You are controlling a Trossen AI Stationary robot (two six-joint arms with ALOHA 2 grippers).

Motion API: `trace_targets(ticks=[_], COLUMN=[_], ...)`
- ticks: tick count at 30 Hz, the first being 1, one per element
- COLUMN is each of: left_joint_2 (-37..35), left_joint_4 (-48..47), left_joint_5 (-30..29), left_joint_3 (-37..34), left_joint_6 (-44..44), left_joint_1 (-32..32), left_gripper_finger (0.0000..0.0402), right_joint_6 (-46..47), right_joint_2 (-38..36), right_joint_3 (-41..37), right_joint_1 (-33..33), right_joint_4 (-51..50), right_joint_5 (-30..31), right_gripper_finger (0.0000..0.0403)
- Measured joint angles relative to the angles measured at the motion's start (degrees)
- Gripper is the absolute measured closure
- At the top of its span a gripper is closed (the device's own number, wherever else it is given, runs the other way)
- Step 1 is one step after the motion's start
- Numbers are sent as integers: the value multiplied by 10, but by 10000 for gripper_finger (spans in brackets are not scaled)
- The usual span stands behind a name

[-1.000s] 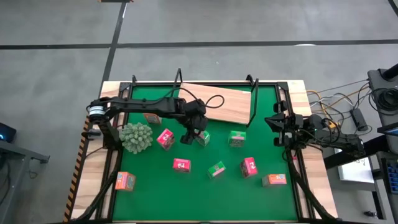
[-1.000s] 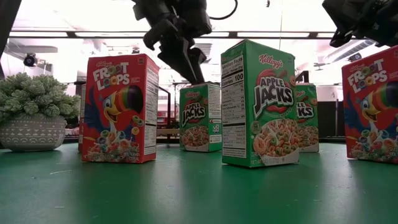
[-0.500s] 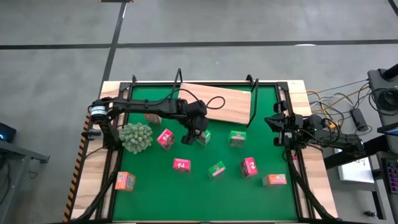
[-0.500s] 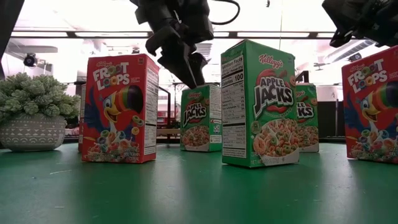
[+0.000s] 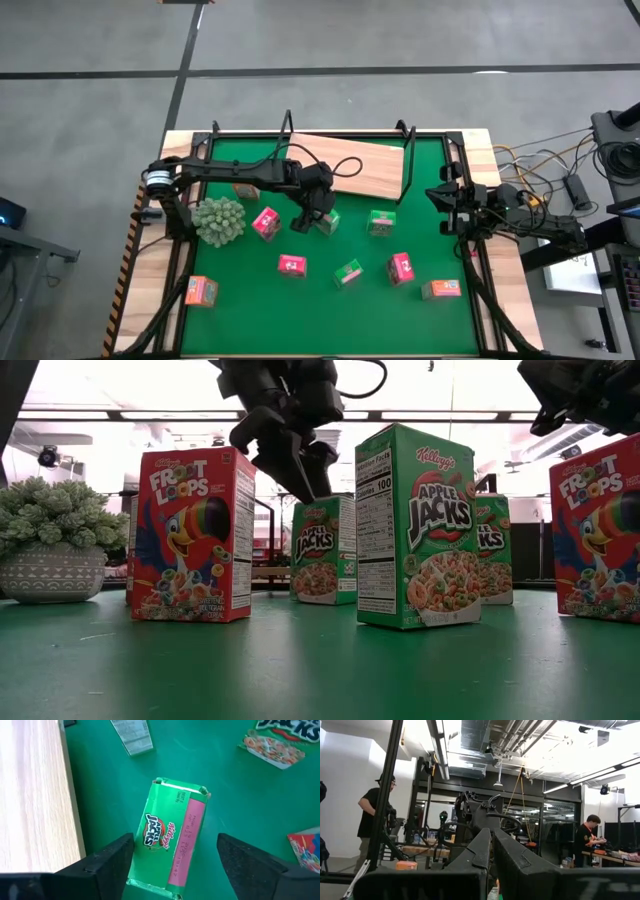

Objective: Stack cereal on shelf
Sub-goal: Put the top left green cereal box on the shelf

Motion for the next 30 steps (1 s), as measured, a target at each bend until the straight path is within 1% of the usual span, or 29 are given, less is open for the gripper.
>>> trace_targets(ticks=[4,10,22,30], left_joint_2=[0,0,-2,18], left_joint_4=[31,44,39,34], left_joint_5=[0,-10,-14,-14], left_joint_3=[-10,-13,-4,-4], left_joint_6=[-3,-4,-11,2], left_joint_1=[1,0,0,1], left_gripper_finger=[141,143,143,143], right_joint_6=[-1,-1,-2,-4], right_joint_2=[0,0,0,0], right_joint_3=[0,0,0,0], right_joint_1=[0,0,0,0], right_joint_4=[0,0,0,-1], right_joint_5=[0,0,0,0], right_gripper_finger=[390,390,390,390])
